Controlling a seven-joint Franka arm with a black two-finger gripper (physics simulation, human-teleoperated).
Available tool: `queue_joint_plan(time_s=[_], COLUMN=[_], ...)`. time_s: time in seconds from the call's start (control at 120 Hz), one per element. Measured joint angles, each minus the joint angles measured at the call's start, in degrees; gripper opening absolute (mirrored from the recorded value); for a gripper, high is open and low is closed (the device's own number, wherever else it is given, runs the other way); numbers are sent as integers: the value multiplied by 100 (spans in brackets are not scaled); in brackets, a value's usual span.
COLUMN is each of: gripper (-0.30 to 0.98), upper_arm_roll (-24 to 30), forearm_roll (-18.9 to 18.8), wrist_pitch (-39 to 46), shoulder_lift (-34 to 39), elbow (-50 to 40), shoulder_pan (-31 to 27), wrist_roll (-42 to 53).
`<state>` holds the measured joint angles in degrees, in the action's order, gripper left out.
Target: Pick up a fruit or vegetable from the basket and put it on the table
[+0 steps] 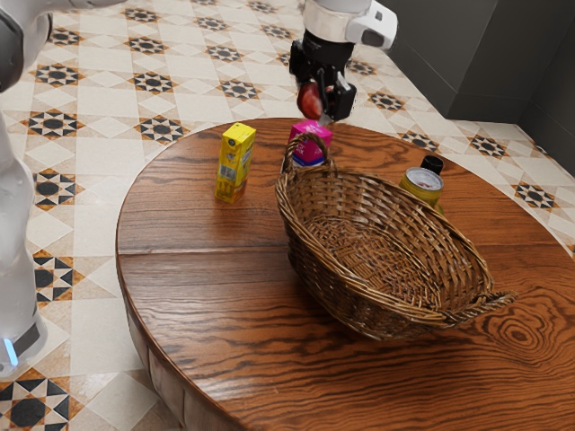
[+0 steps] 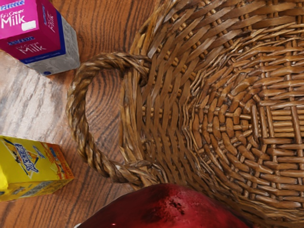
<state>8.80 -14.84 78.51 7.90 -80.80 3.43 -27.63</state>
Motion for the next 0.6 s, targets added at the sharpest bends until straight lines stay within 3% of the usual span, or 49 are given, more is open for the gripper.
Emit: queue_joint_plan(time_s=[0.075,0.167,0.333,0.6], gripper=[23,23,23,22], upper_arm_roll=[15,183,1231,2771], forearm_roll=[-218,-357,-522,-585], wrist_pitch=[-158,-286,-398,38], shoulder_lift=[-53,-232,-649,-2430], elbow=[286,570,1087,2236], shoulder_pan=[-104,-669,-2079,-4151], wrist_roll=[144,372,834,1860])
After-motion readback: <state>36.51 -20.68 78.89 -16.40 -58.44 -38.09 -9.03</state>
